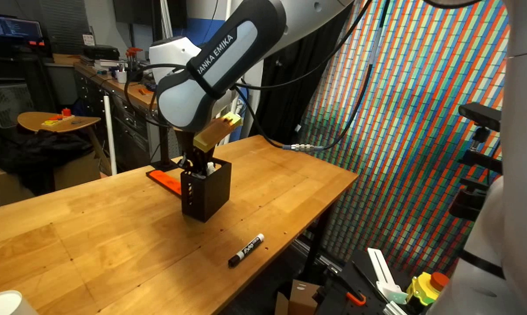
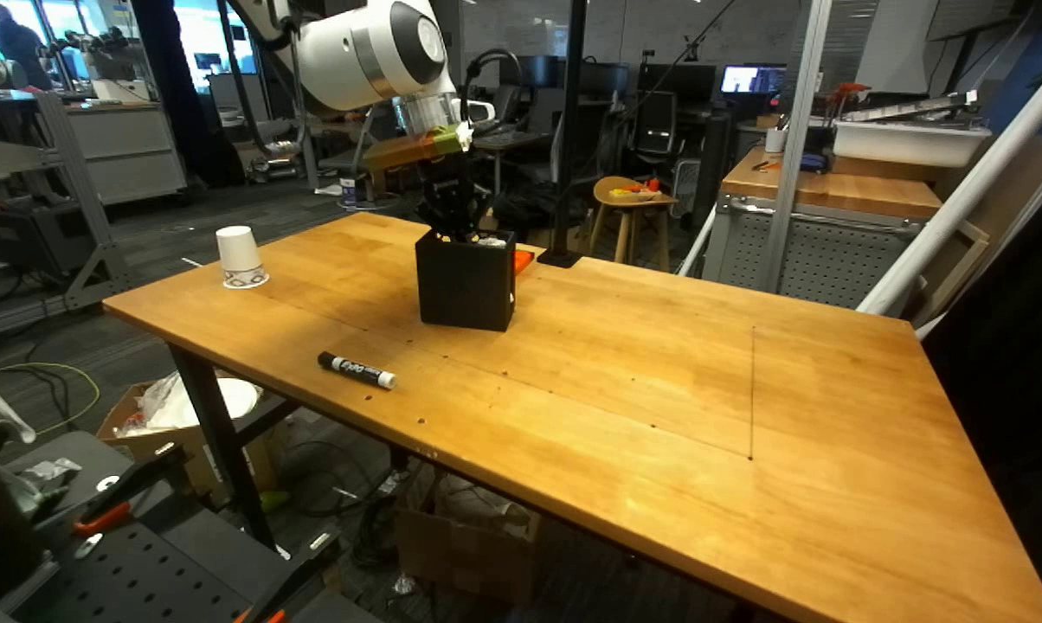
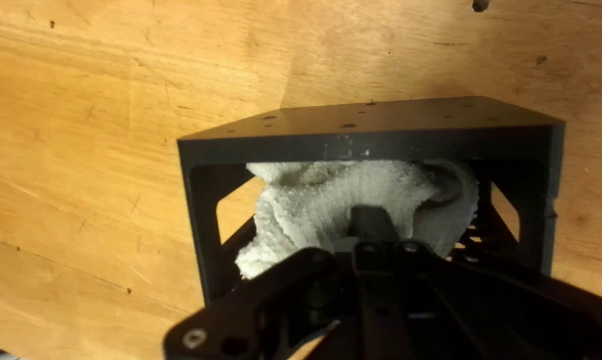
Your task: Put the white towel inside the black basket
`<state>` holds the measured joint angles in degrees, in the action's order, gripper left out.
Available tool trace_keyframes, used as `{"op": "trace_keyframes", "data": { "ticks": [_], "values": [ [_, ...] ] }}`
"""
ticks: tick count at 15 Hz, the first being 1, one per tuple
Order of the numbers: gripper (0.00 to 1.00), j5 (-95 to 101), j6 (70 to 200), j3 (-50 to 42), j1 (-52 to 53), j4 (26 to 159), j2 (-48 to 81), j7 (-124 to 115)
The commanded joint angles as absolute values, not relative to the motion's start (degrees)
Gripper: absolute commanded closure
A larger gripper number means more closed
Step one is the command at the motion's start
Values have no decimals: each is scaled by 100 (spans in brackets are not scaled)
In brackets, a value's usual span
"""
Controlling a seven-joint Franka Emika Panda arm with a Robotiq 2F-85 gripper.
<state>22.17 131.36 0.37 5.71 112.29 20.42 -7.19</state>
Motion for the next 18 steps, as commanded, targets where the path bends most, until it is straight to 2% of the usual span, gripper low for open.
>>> {"op": "trace_keyframes", "data": {
  "ticks": [1,9,18],
  "values": [
    [100,1679,13290,66,337,10902,2451,-218],
    [100,714,13199,139,-6,10501,2914,565],
    [100,799,13264,-44,28,10761,2434,450]
  ]
}}
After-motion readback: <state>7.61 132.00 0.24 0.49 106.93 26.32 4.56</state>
